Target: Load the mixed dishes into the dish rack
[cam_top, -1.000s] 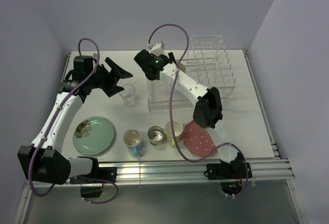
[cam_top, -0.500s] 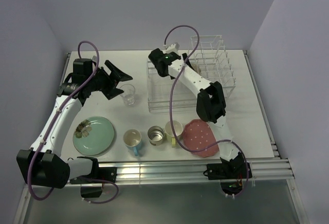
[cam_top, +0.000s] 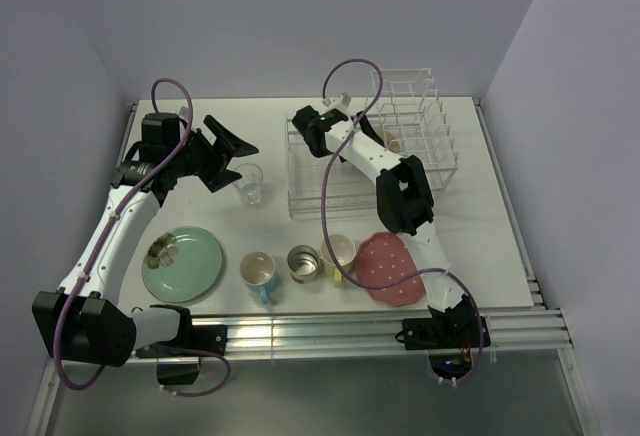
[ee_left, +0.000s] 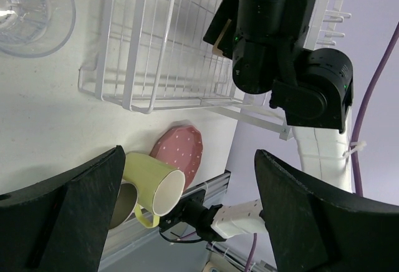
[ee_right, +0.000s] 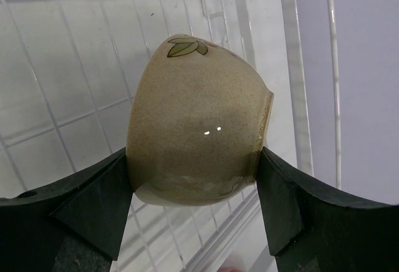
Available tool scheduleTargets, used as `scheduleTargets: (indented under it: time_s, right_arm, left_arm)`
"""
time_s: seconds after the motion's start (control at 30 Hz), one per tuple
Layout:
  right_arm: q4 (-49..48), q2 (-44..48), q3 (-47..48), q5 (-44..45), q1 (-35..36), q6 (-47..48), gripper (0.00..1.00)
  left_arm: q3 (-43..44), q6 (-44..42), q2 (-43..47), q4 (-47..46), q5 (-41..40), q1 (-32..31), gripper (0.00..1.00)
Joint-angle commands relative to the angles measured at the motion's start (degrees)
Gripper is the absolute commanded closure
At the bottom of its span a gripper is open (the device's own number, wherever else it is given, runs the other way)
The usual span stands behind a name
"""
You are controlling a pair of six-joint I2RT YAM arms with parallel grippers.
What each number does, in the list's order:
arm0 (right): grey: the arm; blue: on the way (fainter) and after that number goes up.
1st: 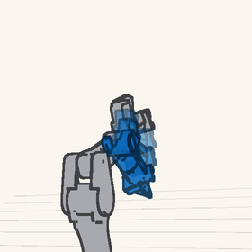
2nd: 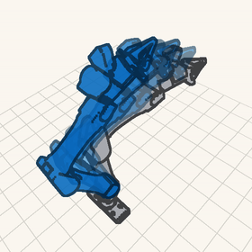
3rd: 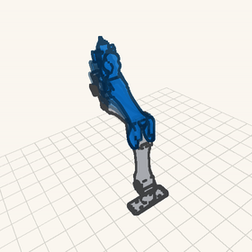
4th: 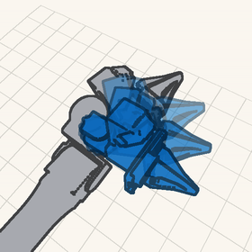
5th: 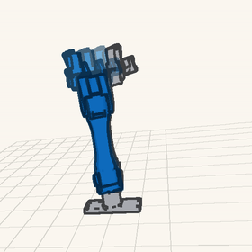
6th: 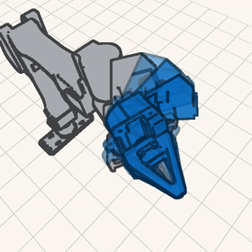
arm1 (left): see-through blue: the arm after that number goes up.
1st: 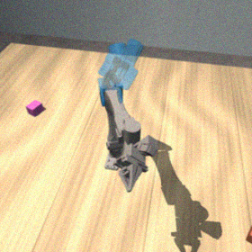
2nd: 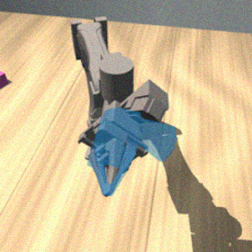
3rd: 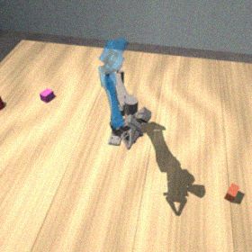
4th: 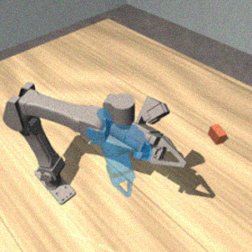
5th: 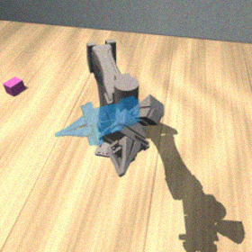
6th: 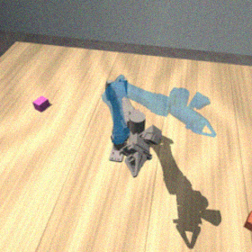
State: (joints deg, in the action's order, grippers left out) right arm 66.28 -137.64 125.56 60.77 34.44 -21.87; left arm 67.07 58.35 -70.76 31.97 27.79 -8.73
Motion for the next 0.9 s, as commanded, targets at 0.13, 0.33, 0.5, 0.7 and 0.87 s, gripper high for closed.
scheduleTargets:
  time_s: [0.13,0.33,0.5,0.7,0.87]
  right_arm:
    - [1.31,-0.17,-0.14,9.1,-1.74,-1.07,1.0]
    - [1.57,-0.61,-0.14,6.9,-1.74,-0.63,0.67]
    - [1.13,-0.35,0.39,5.24,-1.21,-0.54,0.29]
    - [0.16,-0.43,0.74,1.72,0.01,0.95,0.0]
    - [-0.45,0.53,0.3,-1.7,0.54,1.3,0.0]
  left_arm:
    - [0.43,0.45,0.1,-2.43,1.21,-0.23,0.09]
    - [0.17,0.1,0.27,-1.91,0.69,-0.23,0.09]
    - [0.34,-0.16,0.19,-1.03,-0.19,-0.23,0.08]
    - [0.78,-1.04,-0.17,1.07,-1.68,-0.23,0.06]
    - [1.84,-2.44,-1.22,3.98,-3.88,-0.23,0.05]
